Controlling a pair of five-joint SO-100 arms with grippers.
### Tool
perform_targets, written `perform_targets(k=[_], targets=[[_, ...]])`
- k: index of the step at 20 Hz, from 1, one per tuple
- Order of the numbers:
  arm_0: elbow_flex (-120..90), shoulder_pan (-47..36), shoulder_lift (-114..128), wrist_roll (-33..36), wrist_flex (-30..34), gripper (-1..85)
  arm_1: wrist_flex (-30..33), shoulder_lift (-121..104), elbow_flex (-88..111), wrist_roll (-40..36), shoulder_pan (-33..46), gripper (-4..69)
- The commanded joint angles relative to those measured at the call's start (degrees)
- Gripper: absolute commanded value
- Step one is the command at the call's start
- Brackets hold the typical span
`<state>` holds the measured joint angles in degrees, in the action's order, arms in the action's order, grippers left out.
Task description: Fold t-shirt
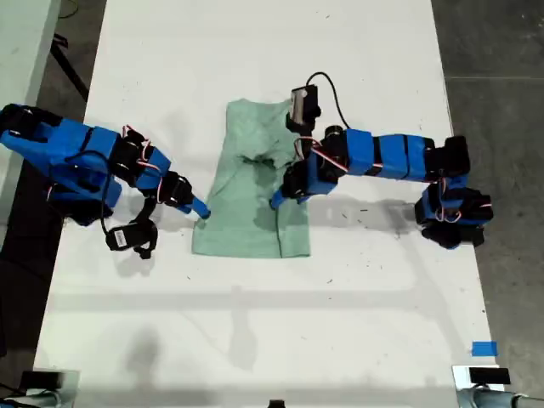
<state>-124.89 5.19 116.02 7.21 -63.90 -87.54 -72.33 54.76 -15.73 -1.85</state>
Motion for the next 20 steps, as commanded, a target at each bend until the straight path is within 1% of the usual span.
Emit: perform_targets(k=[1,7,8,10,11,12,14,15,17,20], targets=[[-2.46,1.32,-1.05,-2.29,6.24,21.1,-1.41,-5.36,-0.09,-1.41,0.35,24.5],[-3.69,0.35,-13.1,-3.16,14.15,21.6,-2.46,-9.23,1.85,-1.76,0.44,22.7],[-3.69,0.18,-15.21,-3.52,15.64,19.6,-2.64,-10.72,2.72,-1.76,0.53,22.3],[-3.16,-0.35,-17.93,-4.66,16.44,2.5,-2.81,-14.94,5.27,-1.76,1.05,21.8],[-3.16,-0.35,-17.84,-4.66,16.52,0.0,-2.81,-17.23,7.12,-1.67,1.41,21.6],[-3.16,-0.62,-17.49,-4.66,16.17,0.0,-2.81,-19.6,9.23,-1.58,1.85,21.5],[-2.9,-1.14,-14.41,-5.54,12.39,0.0,-2.55,-23.82,13.54,-1.41,2.81,21.4],[-2.2,-1.67,-12.39,-5.63,9.32,0.0,-2.11,-25.84,15.82,-1.23,3.16,21.3],[1.76,-2.81,-10.02,-5.36,1.05,0.0,-1.14,-29.44,19.86,-0.97,3.78,21.0],[12.83,-4.31,-12.66,-4.57,-8.35,0.0,0.09,-33.75,24.87,-0.62,4.57,20.6]])
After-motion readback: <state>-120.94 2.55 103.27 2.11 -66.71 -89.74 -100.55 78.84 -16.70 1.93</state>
